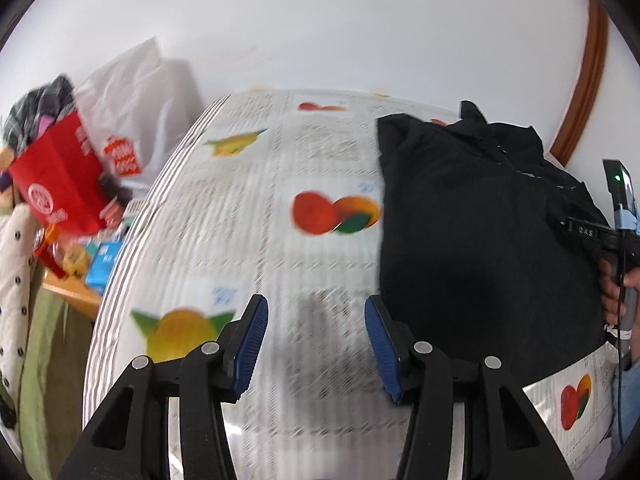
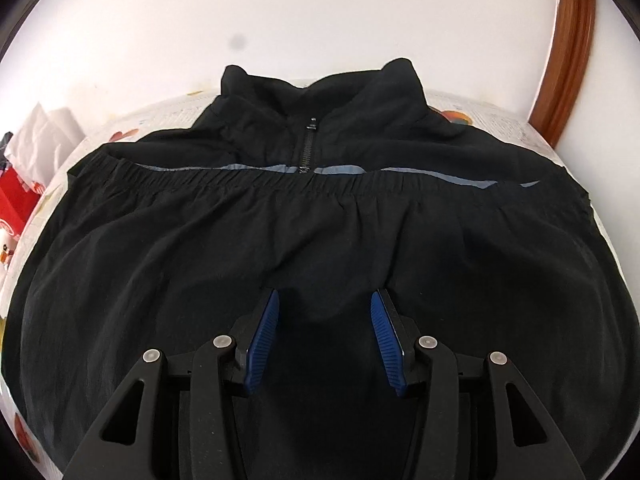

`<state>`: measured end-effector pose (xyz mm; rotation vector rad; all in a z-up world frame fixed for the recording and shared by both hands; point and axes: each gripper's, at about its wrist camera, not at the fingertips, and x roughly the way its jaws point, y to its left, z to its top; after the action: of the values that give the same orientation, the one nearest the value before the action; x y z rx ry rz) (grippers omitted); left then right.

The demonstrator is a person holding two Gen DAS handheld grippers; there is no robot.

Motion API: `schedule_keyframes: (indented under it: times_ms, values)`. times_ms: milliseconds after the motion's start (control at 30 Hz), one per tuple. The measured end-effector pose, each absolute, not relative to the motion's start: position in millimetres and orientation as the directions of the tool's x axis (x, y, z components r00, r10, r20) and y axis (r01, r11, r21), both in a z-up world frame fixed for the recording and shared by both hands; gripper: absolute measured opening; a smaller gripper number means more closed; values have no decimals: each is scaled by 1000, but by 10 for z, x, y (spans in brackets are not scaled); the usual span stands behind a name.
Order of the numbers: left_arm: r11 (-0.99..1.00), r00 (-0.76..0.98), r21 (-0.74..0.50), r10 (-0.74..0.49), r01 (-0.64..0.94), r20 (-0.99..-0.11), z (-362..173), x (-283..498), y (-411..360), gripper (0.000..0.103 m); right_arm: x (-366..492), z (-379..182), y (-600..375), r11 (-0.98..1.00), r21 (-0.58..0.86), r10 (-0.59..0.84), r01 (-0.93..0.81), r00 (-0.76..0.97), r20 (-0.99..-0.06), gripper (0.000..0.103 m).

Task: Fold large clothes
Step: 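Withdraw both open grippers from the folded black bundle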

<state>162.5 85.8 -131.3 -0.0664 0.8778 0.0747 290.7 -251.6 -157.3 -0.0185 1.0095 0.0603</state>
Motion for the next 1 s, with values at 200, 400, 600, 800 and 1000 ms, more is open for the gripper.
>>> schedule_keyframes:
  times_ms: [200, 400, 600, 800, 1000]
  values:
    - [989, 642, -64, 34, -129, -766, -1383, 1502, 1078, 48, 2352, -1508, -2538, 994, -57, 0, -98, 503, -864, 45]
    - [990, 660, -85, 9, -111, -751, -1358, 1383, 1068, 48, 1570, -1415, -2570, 990, -25, 47, -138, 494, -868, 45]
    - [989, 669, -94, 6, -114, -743, -1359, 1185, 1059, 48, 1008, -1509, -2700, 993, -10, 47, -120, 458, -888, 45]
    - [988, 665, -72, 39, -138, -746, -1368, 960, 1172, 48, 838, -1423, -2713, 989, 8, 76, -146, 465, -882, 44]
    - [980, 641, -68, 69, -187, -764, -1426, 826, 1347, 48, 1102, -1209, -2154, 966, 29, 169, -257, 541, -824, 44]
